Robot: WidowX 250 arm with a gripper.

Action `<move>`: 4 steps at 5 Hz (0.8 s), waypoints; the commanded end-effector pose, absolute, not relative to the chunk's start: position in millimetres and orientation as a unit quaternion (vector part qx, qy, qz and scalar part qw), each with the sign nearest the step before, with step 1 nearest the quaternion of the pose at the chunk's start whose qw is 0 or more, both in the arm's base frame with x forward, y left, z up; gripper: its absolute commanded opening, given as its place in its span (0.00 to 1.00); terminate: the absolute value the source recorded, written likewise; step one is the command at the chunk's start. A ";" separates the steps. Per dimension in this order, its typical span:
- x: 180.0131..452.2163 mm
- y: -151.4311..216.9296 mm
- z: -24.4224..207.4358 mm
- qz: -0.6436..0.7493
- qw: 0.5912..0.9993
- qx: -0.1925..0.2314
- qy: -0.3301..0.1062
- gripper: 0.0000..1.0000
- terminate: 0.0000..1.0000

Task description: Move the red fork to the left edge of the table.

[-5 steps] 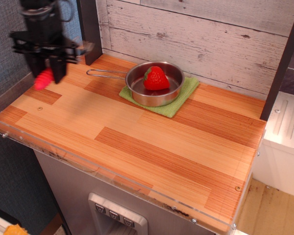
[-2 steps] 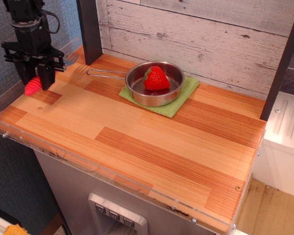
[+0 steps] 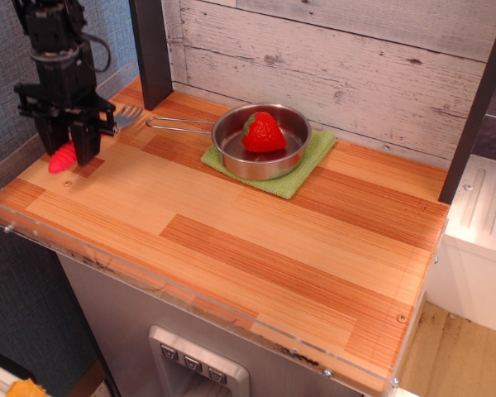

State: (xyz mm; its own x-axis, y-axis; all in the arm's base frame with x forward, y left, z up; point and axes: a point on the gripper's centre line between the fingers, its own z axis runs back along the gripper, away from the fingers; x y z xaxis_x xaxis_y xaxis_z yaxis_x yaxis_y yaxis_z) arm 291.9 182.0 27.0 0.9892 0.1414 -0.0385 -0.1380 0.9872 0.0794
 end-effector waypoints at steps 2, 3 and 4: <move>284.6 178.7 51.3 0.070 0.997 0.041 -0.015 1.00 0.00; 279.4 167.7 84.9 0.055 0.994 0.068 -0.066 1.00 0.00; 273.0 134.7 126.2 0.062 0.988 0.075 -0.117 1.00 0.00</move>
